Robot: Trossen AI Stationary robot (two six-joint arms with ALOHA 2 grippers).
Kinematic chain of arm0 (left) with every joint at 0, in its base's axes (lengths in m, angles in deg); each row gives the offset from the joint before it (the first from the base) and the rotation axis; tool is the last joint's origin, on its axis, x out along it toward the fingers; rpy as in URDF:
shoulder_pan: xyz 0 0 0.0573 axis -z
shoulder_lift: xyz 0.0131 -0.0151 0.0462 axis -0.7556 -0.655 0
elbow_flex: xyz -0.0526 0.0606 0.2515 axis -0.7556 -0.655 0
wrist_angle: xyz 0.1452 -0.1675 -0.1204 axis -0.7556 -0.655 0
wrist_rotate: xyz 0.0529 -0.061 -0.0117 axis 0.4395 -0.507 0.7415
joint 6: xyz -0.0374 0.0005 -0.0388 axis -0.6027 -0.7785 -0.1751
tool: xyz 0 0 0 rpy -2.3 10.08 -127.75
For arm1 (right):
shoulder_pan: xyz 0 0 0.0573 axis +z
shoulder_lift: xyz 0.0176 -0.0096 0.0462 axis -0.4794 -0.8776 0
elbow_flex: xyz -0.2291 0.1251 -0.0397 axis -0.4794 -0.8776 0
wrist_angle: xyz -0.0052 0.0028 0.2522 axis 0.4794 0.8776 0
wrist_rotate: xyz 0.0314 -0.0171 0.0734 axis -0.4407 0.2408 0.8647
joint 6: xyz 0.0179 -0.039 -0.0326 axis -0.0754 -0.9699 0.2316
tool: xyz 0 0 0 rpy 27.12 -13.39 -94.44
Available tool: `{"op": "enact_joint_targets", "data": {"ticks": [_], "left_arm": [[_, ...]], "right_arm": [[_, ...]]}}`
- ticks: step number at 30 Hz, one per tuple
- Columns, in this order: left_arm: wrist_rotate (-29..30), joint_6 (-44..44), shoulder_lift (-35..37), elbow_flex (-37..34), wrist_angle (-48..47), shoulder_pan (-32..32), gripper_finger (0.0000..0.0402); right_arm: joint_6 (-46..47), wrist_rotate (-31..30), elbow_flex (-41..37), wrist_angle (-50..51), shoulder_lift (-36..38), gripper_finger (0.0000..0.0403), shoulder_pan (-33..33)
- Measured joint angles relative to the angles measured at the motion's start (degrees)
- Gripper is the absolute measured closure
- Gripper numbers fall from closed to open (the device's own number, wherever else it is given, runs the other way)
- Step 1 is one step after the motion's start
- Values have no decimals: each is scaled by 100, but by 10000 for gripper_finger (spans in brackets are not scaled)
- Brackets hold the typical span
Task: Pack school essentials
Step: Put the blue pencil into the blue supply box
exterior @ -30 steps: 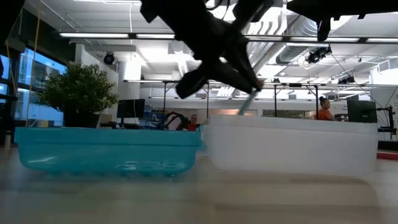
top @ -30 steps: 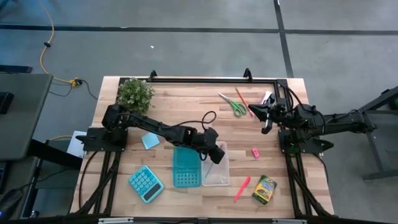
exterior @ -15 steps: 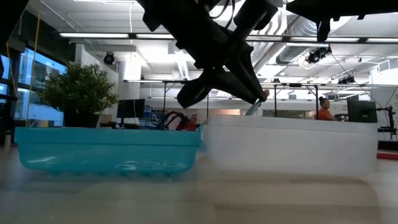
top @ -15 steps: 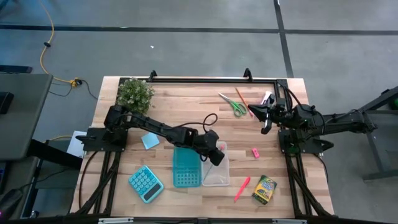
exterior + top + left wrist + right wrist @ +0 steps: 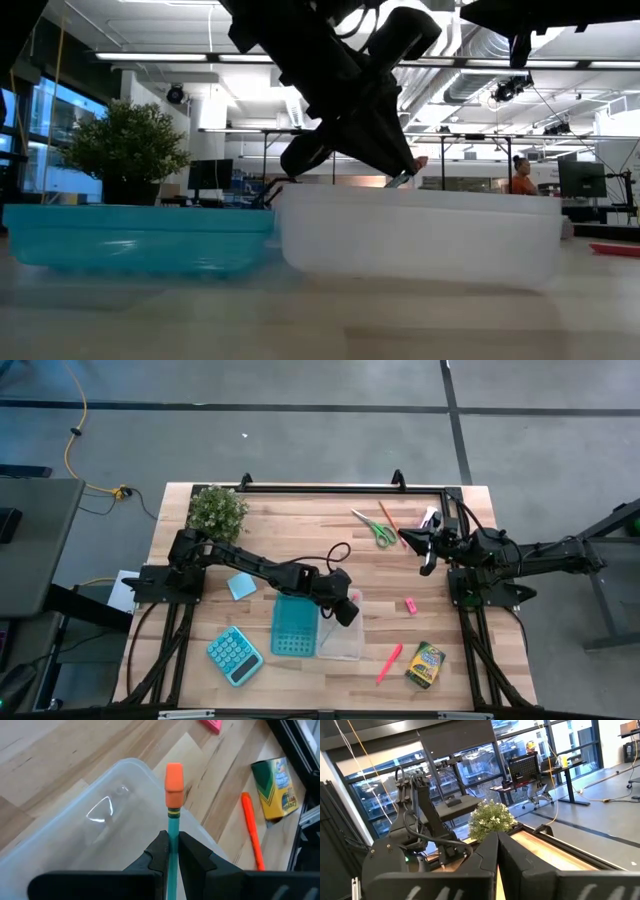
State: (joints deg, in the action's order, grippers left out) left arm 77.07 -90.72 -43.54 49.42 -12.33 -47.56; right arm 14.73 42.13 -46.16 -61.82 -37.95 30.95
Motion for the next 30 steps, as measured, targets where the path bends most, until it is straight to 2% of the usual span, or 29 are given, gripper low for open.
{"op": "enact_joint_targets", "data": {"ticks": [30], "left_arm": [[-155, 153, -104, 0, -52, -13, 371]], "right_arm": [[-4, -2, 0, 51, 0, 402, 0]]}}
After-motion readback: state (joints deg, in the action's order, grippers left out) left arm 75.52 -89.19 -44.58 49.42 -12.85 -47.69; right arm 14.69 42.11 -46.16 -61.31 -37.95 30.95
